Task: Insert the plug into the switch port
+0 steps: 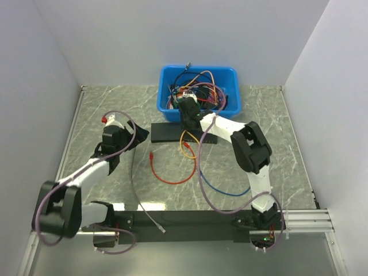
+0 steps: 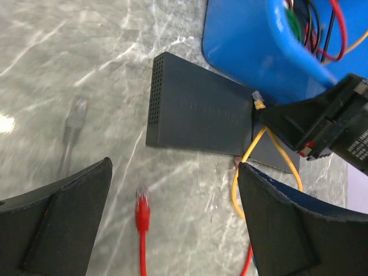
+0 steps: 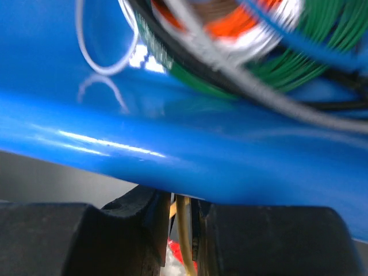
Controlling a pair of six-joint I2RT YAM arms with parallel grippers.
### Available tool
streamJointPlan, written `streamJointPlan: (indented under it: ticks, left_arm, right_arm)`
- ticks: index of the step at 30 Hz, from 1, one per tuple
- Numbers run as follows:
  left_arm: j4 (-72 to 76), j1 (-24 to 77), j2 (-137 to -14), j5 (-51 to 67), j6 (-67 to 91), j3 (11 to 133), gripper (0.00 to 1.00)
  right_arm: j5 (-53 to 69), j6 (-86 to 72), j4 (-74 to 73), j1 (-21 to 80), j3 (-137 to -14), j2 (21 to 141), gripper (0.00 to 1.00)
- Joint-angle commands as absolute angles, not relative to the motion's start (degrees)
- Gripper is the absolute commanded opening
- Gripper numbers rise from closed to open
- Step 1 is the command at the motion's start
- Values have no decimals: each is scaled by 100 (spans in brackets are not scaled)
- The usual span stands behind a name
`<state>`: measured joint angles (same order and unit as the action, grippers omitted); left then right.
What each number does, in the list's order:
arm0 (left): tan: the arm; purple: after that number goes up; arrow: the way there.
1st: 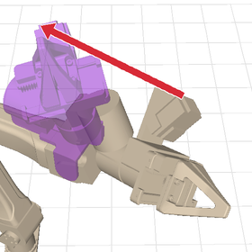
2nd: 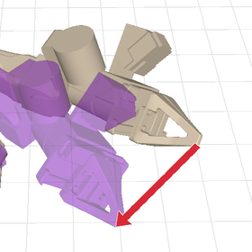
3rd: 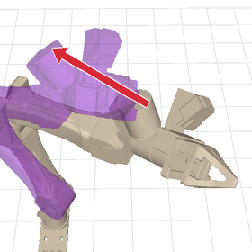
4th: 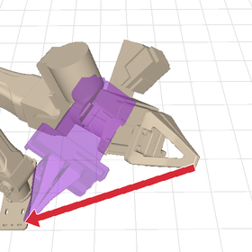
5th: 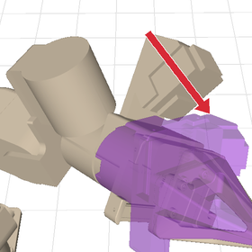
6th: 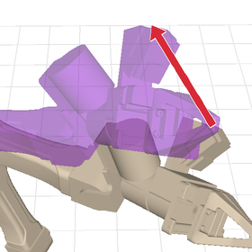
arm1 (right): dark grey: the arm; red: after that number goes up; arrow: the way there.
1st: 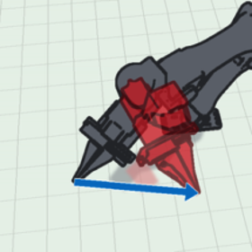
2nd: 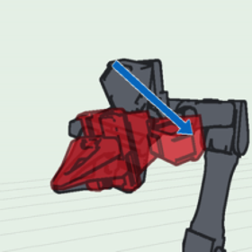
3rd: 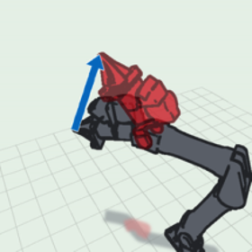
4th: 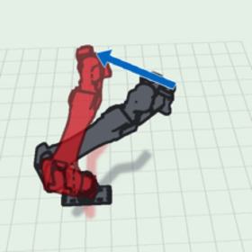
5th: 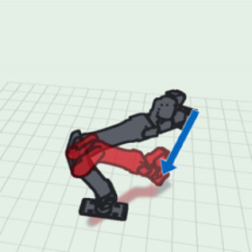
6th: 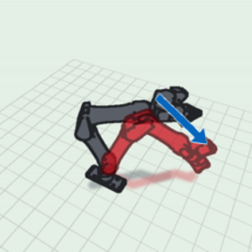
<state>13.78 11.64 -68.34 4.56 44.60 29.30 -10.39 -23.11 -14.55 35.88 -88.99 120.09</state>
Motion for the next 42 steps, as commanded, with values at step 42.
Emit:
streamJointPlan:
  ticks: [42]
  left_arm:
    - [4141, 1880, -8879, 2260, 5027, 2559, 81]
  right_arm:
    - [1565, -3525, -1688, 4411, -8509, 12745, 0]
